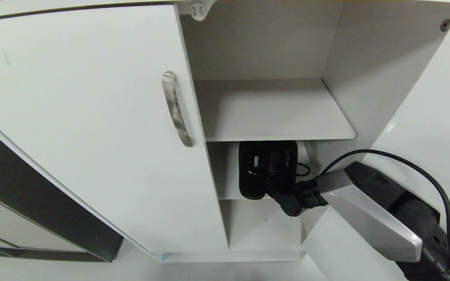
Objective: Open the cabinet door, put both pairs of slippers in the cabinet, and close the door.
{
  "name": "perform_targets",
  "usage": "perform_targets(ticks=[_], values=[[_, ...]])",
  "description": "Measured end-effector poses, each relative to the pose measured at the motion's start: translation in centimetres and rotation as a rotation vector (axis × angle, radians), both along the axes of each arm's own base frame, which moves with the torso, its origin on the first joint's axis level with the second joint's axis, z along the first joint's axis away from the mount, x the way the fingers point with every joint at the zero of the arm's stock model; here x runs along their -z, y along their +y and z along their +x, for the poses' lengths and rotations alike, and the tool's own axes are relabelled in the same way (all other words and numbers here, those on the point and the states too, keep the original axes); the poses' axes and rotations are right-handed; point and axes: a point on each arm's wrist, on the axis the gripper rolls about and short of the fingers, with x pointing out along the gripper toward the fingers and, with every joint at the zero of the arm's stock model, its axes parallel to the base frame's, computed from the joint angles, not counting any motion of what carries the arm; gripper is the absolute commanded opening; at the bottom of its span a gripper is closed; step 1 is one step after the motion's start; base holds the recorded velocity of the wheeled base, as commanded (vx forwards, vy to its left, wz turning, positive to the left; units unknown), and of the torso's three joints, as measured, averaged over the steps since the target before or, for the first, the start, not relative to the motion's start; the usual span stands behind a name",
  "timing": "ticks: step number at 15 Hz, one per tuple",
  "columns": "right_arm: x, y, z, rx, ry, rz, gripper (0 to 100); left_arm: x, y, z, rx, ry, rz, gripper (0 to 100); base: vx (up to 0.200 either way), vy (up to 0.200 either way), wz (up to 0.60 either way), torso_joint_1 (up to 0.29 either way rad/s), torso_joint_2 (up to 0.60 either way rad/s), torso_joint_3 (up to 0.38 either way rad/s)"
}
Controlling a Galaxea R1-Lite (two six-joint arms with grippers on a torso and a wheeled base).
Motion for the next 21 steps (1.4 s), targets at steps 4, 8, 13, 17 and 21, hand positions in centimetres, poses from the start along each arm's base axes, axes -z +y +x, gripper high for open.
perform_targets(ticks=[4, 8, 13, 17, 21], values=[[0.7, -0.1, -0.2, 0.015, 0.016, -0.011, 0, 0.0, 0.0, 0.0, 0.0, 0.0, -0.001, 0, 0.0, 0.0, 0.0, 0.0, 0.0, 0.0], [0.8, -0.3, -0.9, 0.017, 0.02, -0.018, 0, 0.0, 0.0, 0.0, 0.001, 0.0, -0.001, 0, 0.0, 0.0, 0.0, 0.0, 0.0, 0.0], [0.5, -0.2, -1.6, 0.006, 0.017, -0.025, 100, 0.0, 0.0, 0.0, 0.0, 0.0, -0.001, 0, 0.0, 0.0, 0.0, 0.0, 0.0, 0.0], [0.2, 0.1, -2.8, -0.012, 0.015, -0.031, 100, 0.0, 0.0, 0.0, 0.0, 0.0, -0.001, 0, 0.0, 0.0, 0.0, 0.0, 0.0, 0.0], [0.1, -0.3, -4.6, -0.012, 0.011, -0.04, 100, 0.0, 0.0, 0.0, 0.0, 0.0, 0.0, 0, 0.0, 0.0, 0.0, 0.0, 0.0, 0.0]])
